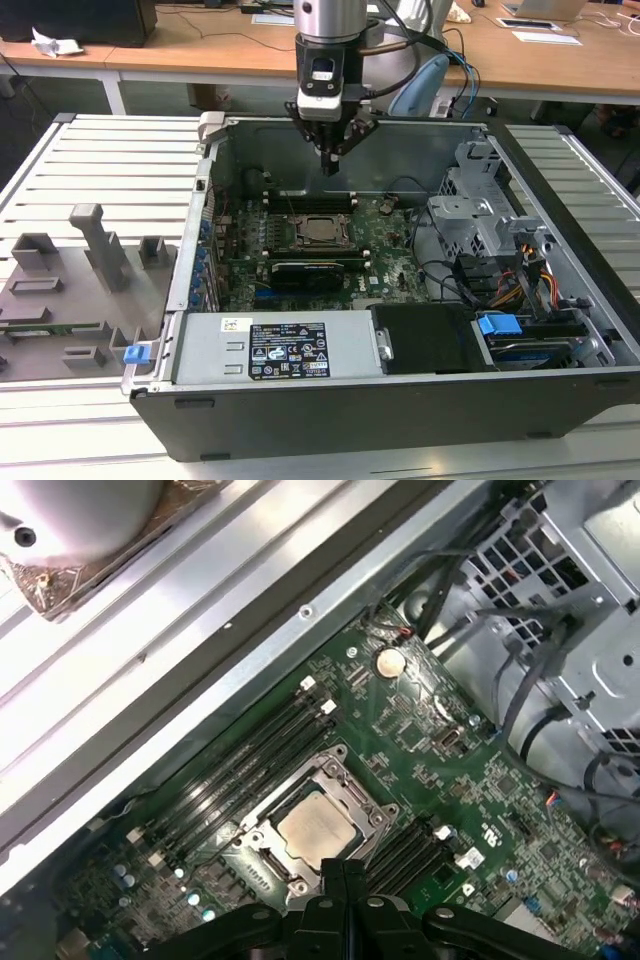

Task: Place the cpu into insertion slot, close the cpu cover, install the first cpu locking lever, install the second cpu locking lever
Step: 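Install the first cpu locking lever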

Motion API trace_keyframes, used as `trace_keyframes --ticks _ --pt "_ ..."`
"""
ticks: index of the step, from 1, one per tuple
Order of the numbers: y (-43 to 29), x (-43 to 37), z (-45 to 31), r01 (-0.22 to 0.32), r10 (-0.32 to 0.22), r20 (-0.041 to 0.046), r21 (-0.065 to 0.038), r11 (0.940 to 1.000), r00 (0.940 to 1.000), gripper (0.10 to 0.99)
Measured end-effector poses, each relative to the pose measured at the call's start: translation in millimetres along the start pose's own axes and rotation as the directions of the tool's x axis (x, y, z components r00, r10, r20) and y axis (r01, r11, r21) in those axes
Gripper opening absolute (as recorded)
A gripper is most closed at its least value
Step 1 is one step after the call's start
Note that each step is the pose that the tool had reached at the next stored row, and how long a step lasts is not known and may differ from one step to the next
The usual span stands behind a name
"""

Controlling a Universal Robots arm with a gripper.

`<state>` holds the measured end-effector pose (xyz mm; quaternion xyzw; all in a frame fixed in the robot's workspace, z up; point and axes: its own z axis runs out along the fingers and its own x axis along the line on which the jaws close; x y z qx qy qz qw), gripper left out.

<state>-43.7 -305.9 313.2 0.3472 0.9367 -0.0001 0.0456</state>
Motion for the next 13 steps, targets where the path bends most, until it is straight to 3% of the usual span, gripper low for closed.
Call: trace_keyframes --ticks 5,10,13 --pt "0.0 0.0 0.0 0.087 -0.087 -0.0023 -0.007 0.9962 0.9962 0.110" --pt "0.0 0.0 0.0 0.170 -0.170 -0.0039 -0.015 0.9853 0.9854 0.110" --pt "0.0 0.0 0.0 0.222 -0.222 -0.0046 -0.019 0.9749 0.9751 0.110"
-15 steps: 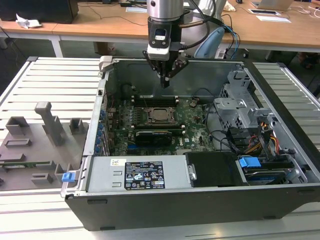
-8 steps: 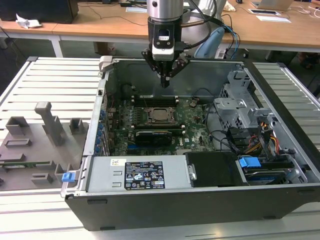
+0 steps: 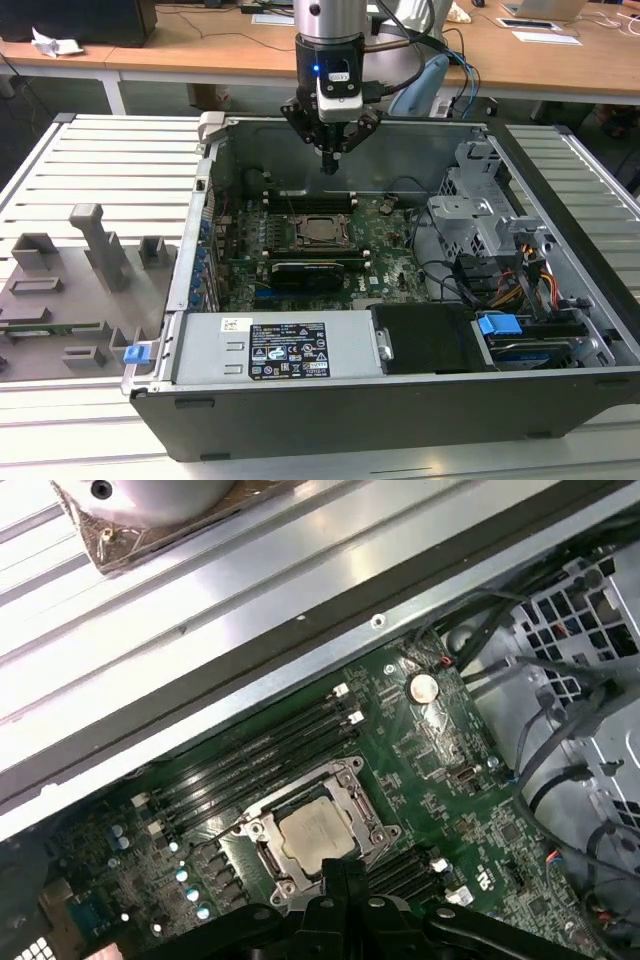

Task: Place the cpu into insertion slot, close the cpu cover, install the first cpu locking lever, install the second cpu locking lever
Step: 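Install the first cpu locking lever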

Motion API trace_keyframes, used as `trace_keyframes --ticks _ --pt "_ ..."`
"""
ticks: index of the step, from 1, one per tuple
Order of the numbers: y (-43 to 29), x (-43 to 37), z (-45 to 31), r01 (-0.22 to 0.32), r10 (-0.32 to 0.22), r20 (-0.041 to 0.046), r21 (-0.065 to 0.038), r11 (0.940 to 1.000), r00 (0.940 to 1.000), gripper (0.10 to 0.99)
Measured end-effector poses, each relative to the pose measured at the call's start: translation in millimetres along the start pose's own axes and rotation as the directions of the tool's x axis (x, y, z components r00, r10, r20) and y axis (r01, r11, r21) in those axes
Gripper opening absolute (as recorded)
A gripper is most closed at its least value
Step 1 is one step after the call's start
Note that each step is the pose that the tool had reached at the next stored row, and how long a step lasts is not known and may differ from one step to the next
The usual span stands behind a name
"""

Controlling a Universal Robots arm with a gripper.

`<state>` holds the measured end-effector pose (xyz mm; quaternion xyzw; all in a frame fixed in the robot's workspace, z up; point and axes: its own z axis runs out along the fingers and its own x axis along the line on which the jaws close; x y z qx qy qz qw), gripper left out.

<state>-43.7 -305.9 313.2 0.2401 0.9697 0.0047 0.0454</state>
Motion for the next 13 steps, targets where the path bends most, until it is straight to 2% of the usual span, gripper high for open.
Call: trace_keyframes --ticks 2,4,7,10,13 --pt "0.0 0.0 0.0 0.032 -0.032 -0.0010 -0.003 0.9995 0.9995 0.110" --pt "0.0 0.0 0.0 0.092 -0.092 -0.0023 -0.008 0.9958 0.9958 0.110" --pt "0.0 0.0 0.0 0.176 -0.176 -0.0039 -0.015 0.9843 0.9844 0.110" --pt "0.0 0.0 0.0 0.223 -0.223 -0.0045 -0.019 0.9747 0.9749 0.110" --pt "0.0 0.0 0.0 0.273 -0.273 -0.0048 -0.024 0.9619 0.9621 0.110"
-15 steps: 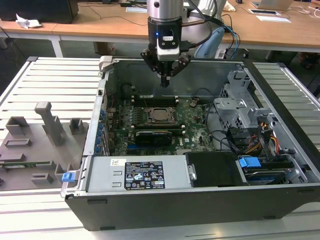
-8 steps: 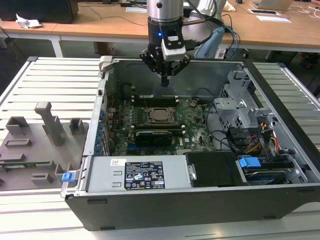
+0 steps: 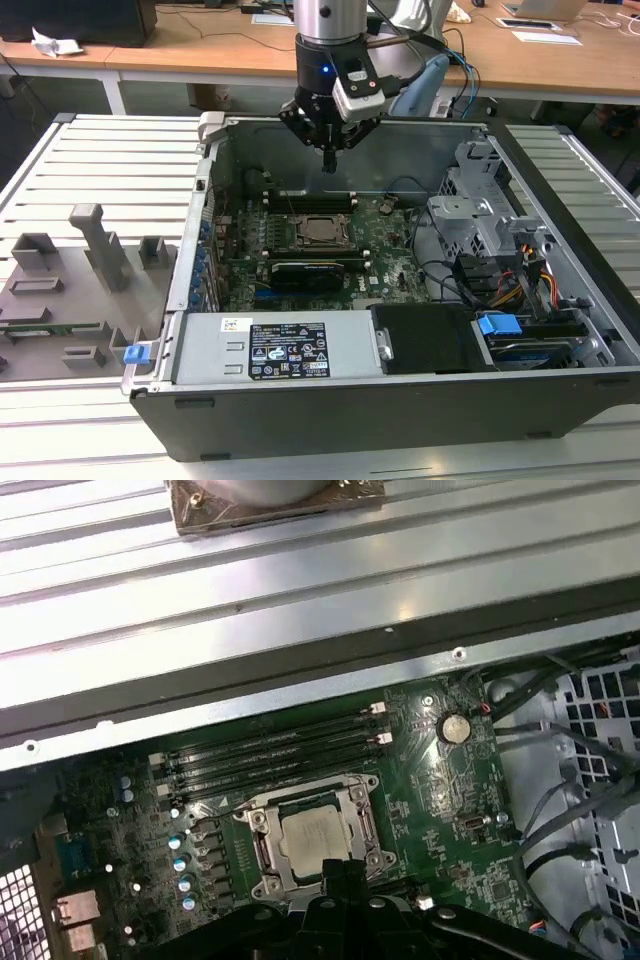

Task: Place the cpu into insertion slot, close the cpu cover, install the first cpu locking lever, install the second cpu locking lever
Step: 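Install the first cpu locking lever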

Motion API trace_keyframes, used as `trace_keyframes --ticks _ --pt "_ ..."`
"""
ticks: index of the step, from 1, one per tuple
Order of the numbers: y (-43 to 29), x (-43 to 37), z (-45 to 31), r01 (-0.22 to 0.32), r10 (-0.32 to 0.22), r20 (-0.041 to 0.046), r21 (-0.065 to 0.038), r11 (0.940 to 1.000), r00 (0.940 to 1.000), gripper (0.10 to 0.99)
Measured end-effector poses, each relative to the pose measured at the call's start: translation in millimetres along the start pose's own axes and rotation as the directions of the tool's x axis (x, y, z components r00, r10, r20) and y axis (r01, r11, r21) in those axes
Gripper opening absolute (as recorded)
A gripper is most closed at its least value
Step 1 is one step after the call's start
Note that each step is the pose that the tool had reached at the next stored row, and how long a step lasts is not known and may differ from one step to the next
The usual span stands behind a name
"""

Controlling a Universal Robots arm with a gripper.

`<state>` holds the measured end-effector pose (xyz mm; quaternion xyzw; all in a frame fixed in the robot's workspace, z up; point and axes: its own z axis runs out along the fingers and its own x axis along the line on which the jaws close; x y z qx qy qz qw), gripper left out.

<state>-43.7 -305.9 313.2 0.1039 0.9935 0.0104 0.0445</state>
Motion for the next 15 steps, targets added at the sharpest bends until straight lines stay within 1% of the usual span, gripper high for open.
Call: trace_keyframes --ticks 2,3,5,7,9,13,15 --pt "0.0 0.0 0.0 0.038 -0.038 -0.0011 -0.003 0.9993 0.9993 0.110" --pt "0.0 0.0 0.0 0.070 -0.070 -0.0019 -0.006 0.9975 0.9975 0.110" --pt "0.0 0.0 0.0 0.110 -0.111 -0.0028 -0.009 0.9938 0.9939 0.110" --pt "0.0 0.0 0.0 0.151 -0.151 -0.0035 -0.013 0.9885 0.9886 0.110" --pt "0.0 0.0 0.0 0.186 -0.186 -0.0040 -0.016 0.9825 0.9826 0.110" --pt "0.0 0.0 0.0 0.249 -0.249 -0.0047 -0.021 0.9682 0.9684 0.110" --pt "-0.1 0.7 0.0 0.281 -0.281 -0.0049 -0.024 0.9594 0.9597 0.110"
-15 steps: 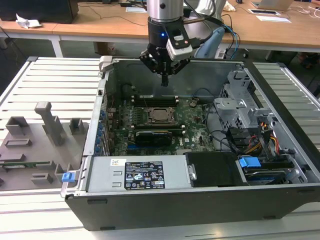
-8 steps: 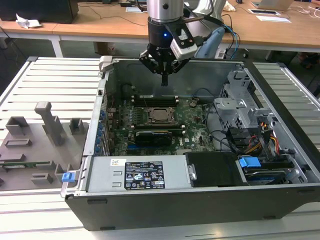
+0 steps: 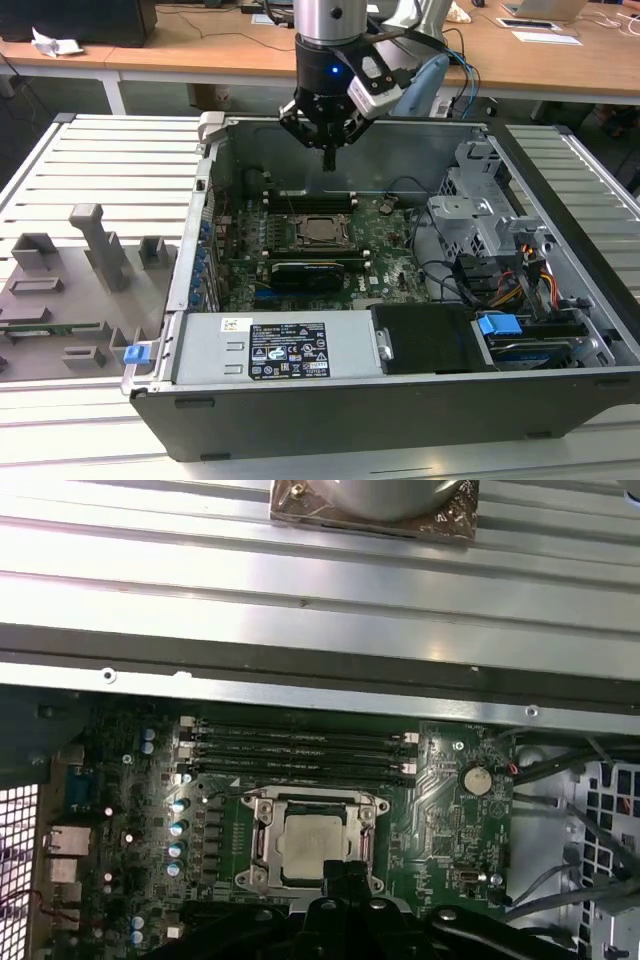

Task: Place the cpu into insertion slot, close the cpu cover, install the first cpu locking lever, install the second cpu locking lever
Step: 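Install the first cpu locking lever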

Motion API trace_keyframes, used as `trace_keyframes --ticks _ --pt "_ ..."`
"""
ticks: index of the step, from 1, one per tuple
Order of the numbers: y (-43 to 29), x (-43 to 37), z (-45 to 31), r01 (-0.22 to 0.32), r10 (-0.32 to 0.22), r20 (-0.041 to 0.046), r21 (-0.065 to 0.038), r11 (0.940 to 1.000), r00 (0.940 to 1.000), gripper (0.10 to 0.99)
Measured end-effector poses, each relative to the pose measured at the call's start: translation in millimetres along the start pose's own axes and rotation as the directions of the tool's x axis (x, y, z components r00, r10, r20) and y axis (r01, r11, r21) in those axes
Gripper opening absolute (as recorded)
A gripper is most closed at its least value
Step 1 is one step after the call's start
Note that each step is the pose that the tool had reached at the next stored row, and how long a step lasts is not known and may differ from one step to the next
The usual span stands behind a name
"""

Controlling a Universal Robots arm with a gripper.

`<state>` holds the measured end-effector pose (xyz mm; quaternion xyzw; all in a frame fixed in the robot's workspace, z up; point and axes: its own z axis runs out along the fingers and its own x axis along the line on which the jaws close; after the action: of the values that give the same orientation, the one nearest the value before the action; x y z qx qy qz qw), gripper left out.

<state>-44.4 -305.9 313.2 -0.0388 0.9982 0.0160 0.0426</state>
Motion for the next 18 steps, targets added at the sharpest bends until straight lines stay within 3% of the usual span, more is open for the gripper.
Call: trace_keyframes --ticks 2,5,10,13,18 --pt "0.0 0.1 0.1 0.063 -0.063 -0.0016 -0.006 0.9980 0.9980 0.110" --pt "0.0 0.2 0.1 0.097 -0.097 -0.0023 -0.008 0.9953 0.9953 0.110" --pt "0.1 1.3 0.0 0.068 -0.068 -0.0021 -0.006 0.9977 0.9977 0.110" --pt "0.1 1.4 0.1 0.009 -0.009 -0.0134 -0.002 1.0000 0.9999 0.110" --pt "0.2 3.0 0.4 0.005 -0.005 -0.0136 -0.002 1.0000 0.9999 0.110"
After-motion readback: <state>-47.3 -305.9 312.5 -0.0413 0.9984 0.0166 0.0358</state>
